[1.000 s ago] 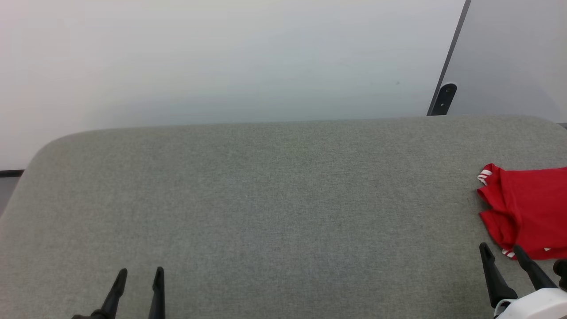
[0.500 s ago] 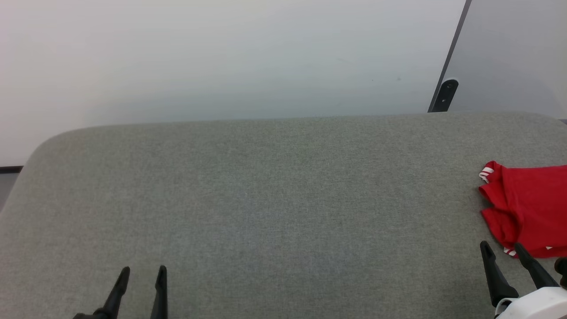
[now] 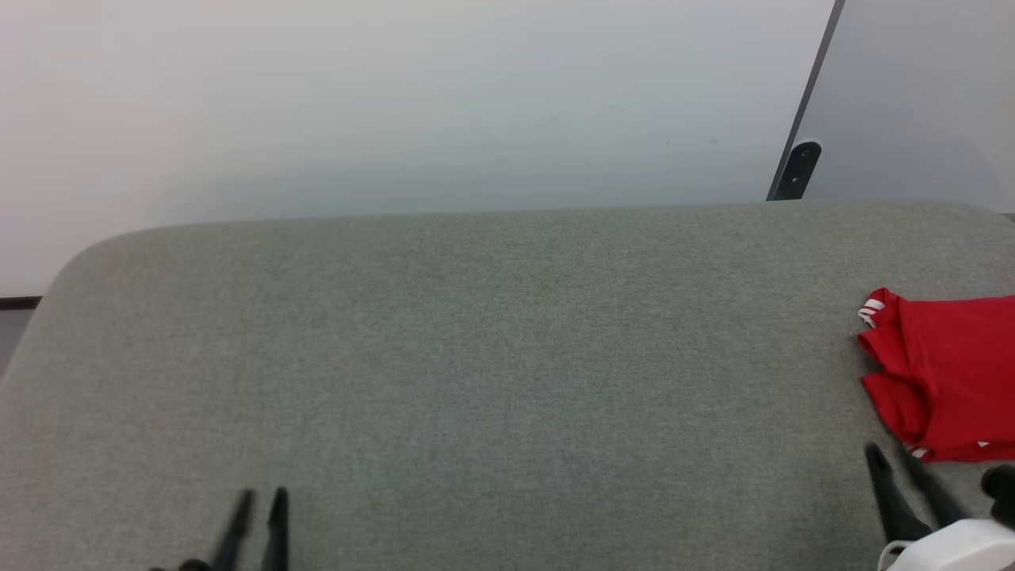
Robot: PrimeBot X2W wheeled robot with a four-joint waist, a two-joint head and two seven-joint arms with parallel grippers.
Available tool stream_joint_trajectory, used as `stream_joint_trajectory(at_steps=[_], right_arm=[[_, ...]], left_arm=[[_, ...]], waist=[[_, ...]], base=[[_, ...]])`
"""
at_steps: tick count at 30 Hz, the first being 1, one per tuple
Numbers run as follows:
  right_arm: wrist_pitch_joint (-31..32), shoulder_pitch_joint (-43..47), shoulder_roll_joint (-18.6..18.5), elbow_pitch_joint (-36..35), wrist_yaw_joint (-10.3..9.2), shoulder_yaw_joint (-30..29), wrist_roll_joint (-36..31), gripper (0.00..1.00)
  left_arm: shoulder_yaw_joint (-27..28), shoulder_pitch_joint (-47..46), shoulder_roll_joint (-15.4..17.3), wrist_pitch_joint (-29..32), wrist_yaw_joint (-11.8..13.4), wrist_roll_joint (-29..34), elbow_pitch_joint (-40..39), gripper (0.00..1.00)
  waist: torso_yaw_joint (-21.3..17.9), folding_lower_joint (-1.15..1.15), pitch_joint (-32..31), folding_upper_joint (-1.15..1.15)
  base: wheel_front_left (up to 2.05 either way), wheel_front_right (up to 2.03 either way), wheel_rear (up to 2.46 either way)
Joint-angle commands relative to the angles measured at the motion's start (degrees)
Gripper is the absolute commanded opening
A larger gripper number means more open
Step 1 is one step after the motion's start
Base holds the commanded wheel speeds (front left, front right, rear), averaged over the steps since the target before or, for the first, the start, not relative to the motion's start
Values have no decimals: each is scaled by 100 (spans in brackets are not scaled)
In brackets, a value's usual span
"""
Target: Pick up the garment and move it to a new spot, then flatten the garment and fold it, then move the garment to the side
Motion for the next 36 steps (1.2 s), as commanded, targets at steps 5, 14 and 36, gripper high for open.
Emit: stream_joint_trajectory(at_steps=[5, 14, 36], right_arm=[[15, -49, 27, 166, 0, -18, 289, 0], [-62, -192, 65, 365, -1, -6, 1184, 0], [-213, -500, 147, 792, -2, 14, 3011, 0]], left_arm=[[10, -36, -93, 61, -43, -292, 90, 0], [142, -272, -226, 257, -206, -1180, 297, 0], [431, -755, -528, 673, -550, -2959, 731, 0]], waist=[[-2, 0, 2, 0], [-6, 0, 8, 0], [-17, 0, 23, 0]], base=[[0, 0, 0], [0, 0, 0], [0, 0, 0]])
